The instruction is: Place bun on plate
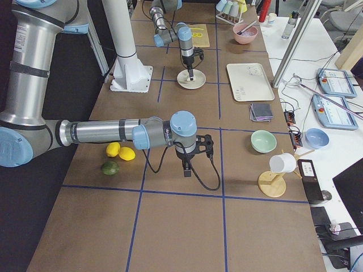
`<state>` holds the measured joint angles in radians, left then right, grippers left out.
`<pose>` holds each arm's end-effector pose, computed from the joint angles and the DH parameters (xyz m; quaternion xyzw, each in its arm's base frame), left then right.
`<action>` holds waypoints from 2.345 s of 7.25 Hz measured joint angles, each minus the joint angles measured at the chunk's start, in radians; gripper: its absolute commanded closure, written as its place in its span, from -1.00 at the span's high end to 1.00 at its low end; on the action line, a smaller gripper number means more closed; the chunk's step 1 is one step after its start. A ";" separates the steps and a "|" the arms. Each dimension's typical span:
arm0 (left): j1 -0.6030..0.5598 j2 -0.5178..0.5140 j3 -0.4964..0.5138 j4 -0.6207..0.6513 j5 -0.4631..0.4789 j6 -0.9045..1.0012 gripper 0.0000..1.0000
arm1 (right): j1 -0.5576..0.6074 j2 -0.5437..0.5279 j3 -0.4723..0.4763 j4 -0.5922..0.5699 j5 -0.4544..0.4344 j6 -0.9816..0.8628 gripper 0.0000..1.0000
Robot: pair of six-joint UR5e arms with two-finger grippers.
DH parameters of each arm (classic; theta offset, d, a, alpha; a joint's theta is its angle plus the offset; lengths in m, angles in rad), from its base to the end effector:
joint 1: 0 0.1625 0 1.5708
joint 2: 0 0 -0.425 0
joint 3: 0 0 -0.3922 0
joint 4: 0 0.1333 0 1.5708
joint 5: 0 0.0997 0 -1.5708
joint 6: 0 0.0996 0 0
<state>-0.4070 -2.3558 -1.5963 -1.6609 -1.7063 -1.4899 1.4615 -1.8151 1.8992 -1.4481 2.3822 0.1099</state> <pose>0.6045 -0.3911 0.1621 0.0457 0.4361 -0.1167 0.8911 0.0171 -0.4039 0.5886 0.0513 -0.4006 -0.0405 0.9139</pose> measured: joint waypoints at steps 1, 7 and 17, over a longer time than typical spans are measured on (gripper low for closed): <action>-0.008 0.030 -0.077 0.051 -0.003 0.045 0.99 | -0.001 0.003 -0.001 0.000 0.000 0.001 1.00; -0.428 0.541 -0.526 0.169 -0.366 0.697 0.99 | -0.001 0.021 -0.003 -0.004 0.000 0.002 1.00; -1.177 0.763 -0.071 0.286 -0.700 1.747 1.00 | 0.093 0.050 -0.106 -0.074 0.055 -0.249 1.00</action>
<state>-1.5839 -1.5924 -1.6676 -1.3750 -2.4060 0.2571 1.5544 -1.7650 1.7928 -1.5217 2.4370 -0.1394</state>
